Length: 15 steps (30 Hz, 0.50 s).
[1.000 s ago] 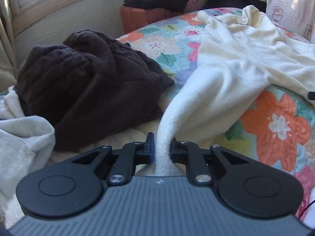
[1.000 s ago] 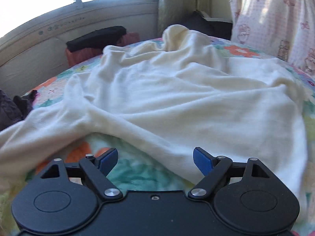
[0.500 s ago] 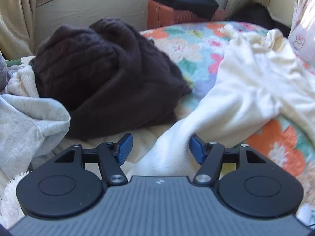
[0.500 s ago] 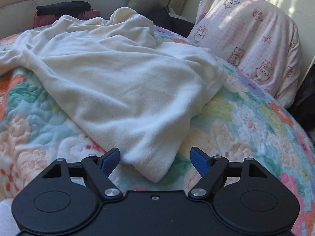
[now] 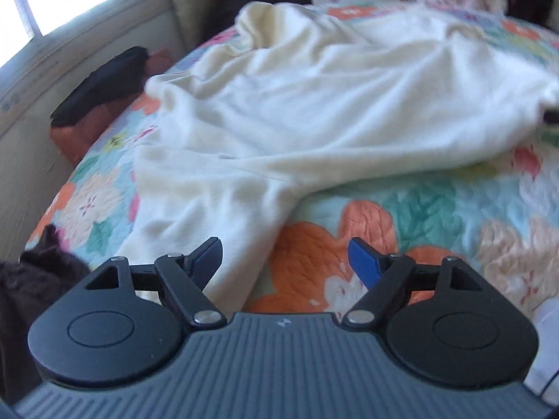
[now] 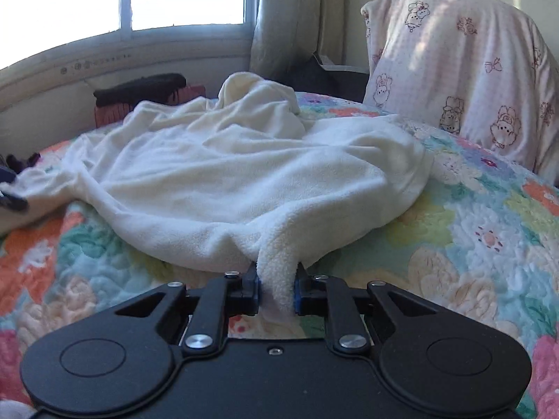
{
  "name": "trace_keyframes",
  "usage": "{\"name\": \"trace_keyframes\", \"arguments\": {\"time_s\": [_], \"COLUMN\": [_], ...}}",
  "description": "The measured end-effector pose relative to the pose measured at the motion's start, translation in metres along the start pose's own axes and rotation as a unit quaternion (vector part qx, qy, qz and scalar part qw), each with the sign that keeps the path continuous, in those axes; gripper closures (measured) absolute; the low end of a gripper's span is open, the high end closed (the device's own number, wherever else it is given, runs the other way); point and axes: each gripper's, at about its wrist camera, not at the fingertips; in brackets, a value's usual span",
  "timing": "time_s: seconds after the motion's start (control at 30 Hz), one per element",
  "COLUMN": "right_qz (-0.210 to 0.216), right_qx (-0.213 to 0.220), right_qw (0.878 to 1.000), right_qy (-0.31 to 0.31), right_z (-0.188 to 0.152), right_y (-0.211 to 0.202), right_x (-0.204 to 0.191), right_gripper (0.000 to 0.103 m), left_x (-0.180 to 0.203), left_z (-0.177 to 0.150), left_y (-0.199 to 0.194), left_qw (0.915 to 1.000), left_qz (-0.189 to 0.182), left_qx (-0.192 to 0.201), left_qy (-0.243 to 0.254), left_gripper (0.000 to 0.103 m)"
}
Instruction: Fold clothes
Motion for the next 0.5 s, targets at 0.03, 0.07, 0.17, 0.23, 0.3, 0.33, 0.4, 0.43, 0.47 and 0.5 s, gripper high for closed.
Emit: {"name": "trace_keyframes", "arguments": {"time_s": [0.03, 0.07, 0.17, 0.23, 0.3, 0.33, 0.4, 0.43, 0.47, 0.5], "right_qz": [0.008, 0.016, 0.026, 0.031, 0.060, 0.081, 0.092, 0.091, 0.092, 0.087], "right_qx": [0.004, 0.009, 0.007, 0.012, 0.035, 0.044, 0.032, 0.018, -0.004, -0.036], "right_qw": [1.000, 0.999, 0.997, 0.996, 0.994, 0.992, 0.994, 0.995, 0.995, 0.994], "right_qy": [0.013, 0.026, 0.071, 0.080, 0.085, 0.081, 0.050, 0.043, 0.048, 0.061], "right_z": [0.002, 0.003, 0.002, 0.009, 0.026, 0.034, 0.041, 0.037, 0.027, 0.015], "right_y": [-0.006, -0.013, -0.014, -0.014, -0.033, -0.047, -0.074, -0.078, -0.075, -0.064], "right_x": [0.004, 0.008, 0.017, 0.016, 0.014, 0.012, -0.001, -0.007, -0.010, -0.011], "right_gripper": [0.083, 0.083, 0.084, 0.085, 0.086, 0.086, 0.087, 0.087, 0.087, 0.087], "left_x": [0.012, 0.023, 0.025, 0.011, -0.008, -0.016, -0.031, -0.036, -0.036, -0.030], "left_z": [0.000, 0.000, 0.000, 0.009, 0.018, 0.021, 0.018, 0.012, 0.003, -0.008], "left_y": [0.015, 0.030, 0.045, 0.036, 0.000, -0.018, -0.044, -0.046, -0.042, -0.032], "left_qw": [0.9992, 0.9968, 0.9939, 0.9921, 0.9903, 0.9890, 0.9876, 0.9880, 0.9888, 0.9901], "left_qz": [0.023, 0.046, 0.084, 0.116, 0.134, 0.138, 0.132, 0.118, 0.110, 0.109], "left_qx": [-0.010, -0.020, -0.001, -0.007, 0.035, 0.051, 0.055, 0.040, 0.020, -0.003], "left_qy": [0.031, 0.063, 0.071, 0.046, 0.014, -0.008, -0.065, -0.092, -0.099, -0.089], "left_gripper": [0.024, 0.024, 0.037, 0.093, 0.094, 0.095, 0.095, 0.096, 0.098, 0.098]}}
Point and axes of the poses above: each gripper's, at about its wrist camera, not at the fingertips, and y roughly the way its jaws point, x to its right, z to its top, and after that the axes turned 2 degrees about -y, right-handed
